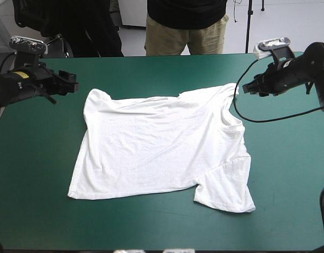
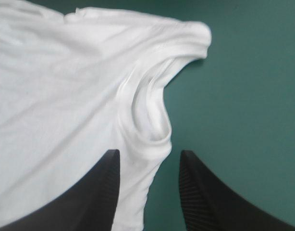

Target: Fold the cloth

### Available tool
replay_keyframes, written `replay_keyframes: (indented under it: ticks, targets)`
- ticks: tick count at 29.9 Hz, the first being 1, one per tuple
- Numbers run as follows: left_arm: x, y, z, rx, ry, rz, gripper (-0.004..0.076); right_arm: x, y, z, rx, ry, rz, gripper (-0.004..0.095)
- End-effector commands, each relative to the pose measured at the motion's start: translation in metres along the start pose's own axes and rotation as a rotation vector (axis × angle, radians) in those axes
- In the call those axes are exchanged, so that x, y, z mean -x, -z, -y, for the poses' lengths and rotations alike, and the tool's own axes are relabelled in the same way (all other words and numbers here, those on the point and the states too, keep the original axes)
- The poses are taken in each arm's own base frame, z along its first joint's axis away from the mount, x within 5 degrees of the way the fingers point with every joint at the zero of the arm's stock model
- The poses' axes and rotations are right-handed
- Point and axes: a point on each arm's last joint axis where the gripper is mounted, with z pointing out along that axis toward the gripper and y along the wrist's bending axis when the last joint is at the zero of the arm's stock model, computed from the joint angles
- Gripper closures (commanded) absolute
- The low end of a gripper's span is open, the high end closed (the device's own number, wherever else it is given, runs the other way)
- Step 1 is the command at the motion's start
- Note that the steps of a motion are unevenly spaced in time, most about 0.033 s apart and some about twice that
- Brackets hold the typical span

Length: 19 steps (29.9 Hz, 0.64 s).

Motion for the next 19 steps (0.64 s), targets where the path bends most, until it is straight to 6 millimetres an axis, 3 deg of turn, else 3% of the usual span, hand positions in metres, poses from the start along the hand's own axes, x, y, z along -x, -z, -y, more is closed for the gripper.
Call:
replay_keyframes:
  ticks: [1,7,14,19]
  targets:
    - [-0.01,0.035,0.013,-0.01,0.048,0.018,0.0269,-0.024,-0.004,-0.025,0.04,0.04,-0.064,0.0516]
    - [-0.047,0.048,0.024,-0.024,0.089,-0.038,0.0269,-0.072,-0.049,-0.049,0.011,0.07,-0.162,0.0516]
    - [-0.077,0.043,0.03,-0.044,0.107,-0.134,0.0269,-0.112,-0.087,-0.047,0.0,0.031,-0.21,0.0509]
    - [-0.086,0.038,0.031,-0.052,0.118,-0.171,0.0269,-0.132,-0.101,-0.047,-0.001,0.018,-0.241,0.0383]
